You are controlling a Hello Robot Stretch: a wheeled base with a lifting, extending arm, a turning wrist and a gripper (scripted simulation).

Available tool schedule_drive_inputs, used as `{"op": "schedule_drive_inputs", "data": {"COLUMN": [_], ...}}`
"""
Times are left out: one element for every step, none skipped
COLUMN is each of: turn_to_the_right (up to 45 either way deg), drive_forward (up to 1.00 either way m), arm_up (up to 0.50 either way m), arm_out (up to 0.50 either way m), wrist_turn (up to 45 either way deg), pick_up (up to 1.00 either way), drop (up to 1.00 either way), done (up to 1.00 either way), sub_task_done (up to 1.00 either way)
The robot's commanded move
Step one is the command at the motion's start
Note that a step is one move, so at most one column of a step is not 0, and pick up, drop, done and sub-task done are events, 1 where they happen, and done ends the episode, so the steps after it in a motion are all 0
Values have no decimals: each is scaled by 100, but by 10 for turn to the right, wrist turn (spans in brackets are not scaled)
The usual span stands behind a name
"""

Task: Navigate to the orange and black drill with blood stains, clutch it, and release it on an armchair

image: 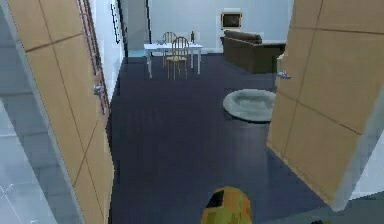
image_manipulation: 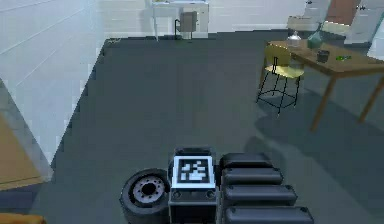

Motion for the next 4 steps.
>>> {"op": "schedule_drive_inputs", "data": {"turn_to_the_right": [450,300,0,-450], "drive_forward": [0,0,5,0], "arm_up": [0,0,0,0], "arm_out": [0,0,0,0], "wrist_turn": [0,0,0,0], "pick_up": [0,0,0,0], "drop": [0,0,0,0], "done": [0,0,0,0], "sub_task_done": [0,0,0,0]}}
